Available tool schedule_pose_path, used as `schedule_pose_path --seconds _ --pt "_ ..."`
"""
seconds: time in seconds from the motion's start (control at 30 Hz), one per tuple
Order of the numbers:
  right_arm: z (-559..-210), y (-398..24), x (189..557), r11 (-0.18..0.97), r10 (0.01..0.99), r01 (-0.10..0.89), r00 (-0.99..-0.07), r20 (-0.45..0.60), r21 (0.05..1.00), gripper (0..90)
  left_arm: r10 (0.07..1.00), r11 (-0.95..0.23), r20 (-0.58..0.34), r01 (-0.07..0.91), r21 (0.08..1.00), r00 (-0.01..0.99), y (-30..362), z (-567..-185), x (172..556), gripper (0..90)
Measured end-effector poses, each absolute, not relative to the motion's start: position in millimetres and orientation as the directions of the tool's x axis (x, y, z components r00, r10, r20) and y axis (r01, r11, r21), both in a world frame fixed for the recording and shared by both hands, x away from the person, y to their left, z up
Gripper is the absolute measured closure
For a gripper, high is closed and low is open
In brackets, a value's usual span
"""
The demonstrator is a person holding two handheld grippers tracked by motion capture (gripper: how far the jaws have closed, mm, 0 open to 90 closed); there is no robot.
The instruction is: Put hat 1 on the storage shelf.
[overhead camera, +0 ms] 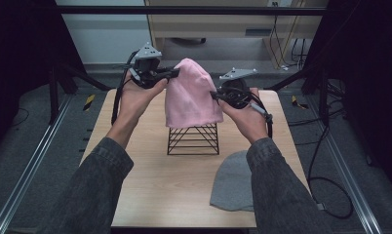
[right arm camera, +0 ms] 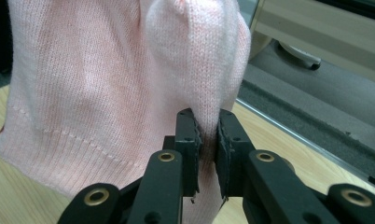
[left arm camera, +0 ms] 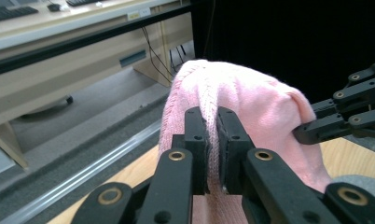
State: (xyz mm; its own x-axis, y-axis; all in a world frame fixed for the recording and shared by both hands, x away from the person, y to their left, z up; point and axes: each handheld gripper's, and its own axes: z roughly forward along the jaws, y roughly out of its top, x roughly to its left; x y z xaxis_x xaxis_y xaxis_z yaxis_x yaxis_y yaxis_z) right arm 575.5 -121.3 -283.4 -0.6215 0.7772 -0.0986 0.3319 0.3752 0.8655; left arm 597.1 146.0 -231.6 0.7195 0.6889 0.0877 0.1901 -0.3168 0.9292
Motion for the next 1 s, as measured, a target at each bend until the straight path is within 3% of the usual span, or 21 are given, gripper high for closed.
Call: schedule_pose_path --seconds 0.4,1.0 --pt "-292.6 -113.4 578.0 0.393 0.769 0.32 -0.628 -0.118 0.862 80.5 0.688 -0.309 0.092 0.175 0.935 0.72 151.3 -242.5 603.8 83.9" --pt "-318.5 -119.0 559.9 0.38 0.759 0.332 -0.645 -0.087 0.863 80.3 0.663 -0.339 0.095 0.185 0.922 0.743 147.7 -256.3 580.0 83.7"
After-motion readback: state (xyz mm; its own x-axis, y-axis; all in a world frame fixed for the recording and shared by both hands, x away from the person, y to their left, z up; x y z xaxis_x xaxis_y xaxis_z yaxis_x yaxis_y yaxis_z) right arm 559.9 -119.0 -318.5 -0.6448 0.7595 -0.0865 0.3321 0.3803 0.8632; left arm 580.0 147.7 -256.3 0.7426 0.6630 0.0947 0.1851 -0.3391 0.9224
